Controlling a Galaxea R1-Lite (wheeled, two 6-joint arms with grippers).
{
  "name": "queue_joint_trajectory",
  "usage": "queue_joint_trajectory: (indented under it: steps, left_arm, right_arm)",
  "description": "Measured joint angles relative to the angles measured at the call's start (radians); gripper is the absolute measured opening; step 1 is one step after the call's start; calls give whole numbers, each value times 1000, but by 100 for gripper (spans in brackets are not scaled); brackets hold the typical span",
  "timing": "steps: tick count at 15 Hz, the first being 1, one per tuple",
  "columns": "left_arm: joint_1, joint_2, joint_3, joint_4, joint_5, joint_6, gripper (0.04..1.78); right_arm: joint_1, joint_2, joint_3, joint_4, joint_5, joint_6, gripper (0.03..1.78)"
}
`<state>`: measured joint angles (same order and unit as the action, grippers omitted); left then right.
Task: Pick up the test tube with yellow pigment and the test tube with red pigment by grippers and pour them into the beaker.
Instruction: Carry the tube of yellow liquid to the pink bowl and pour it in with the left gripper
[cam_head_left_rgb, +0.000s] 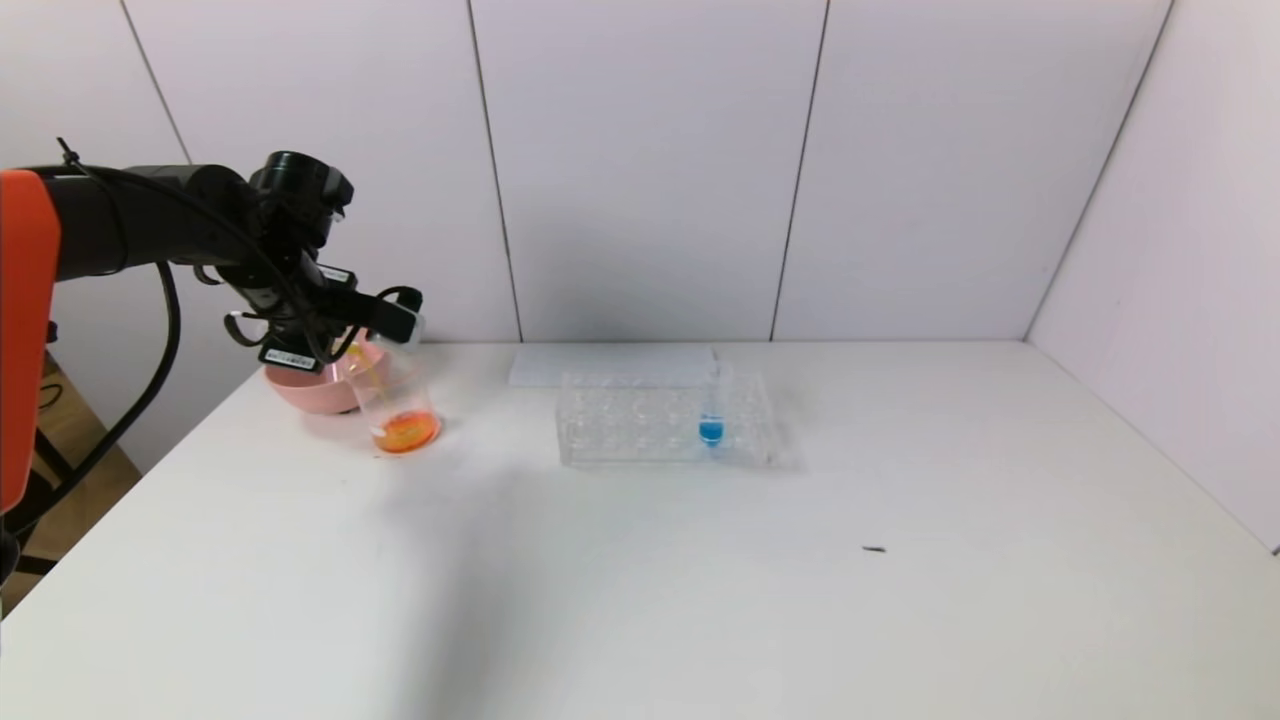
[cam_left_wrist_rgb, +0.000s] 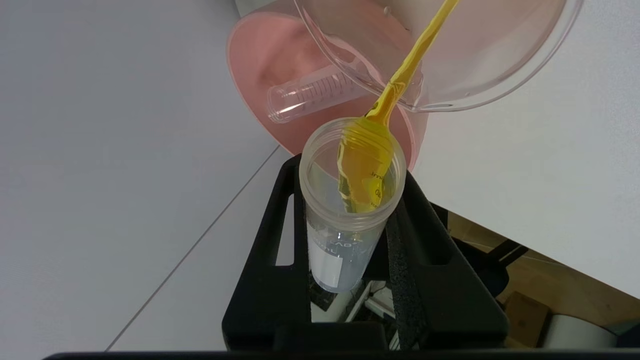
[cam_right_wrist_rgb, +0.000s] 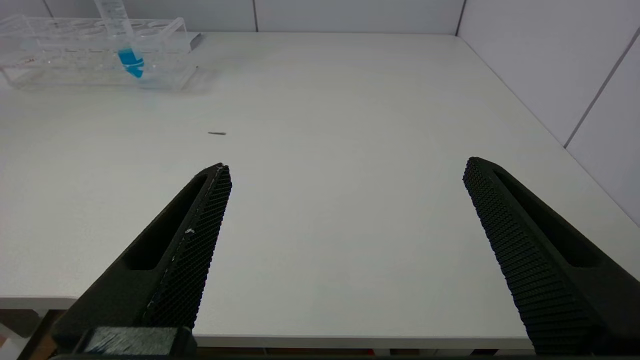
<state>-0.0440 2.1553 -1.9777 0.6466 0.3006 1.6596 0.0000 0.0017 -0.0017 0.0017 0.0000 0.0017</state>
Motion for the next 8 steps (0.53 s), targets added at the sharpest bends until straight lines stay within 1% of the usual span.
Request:
queue_joint_trajectory:
  steps: [8]
  left_arm:
    - [-14,0,0,2,32,24,46]
  right_arm:
    - [0,0,0,0,0,0,170]
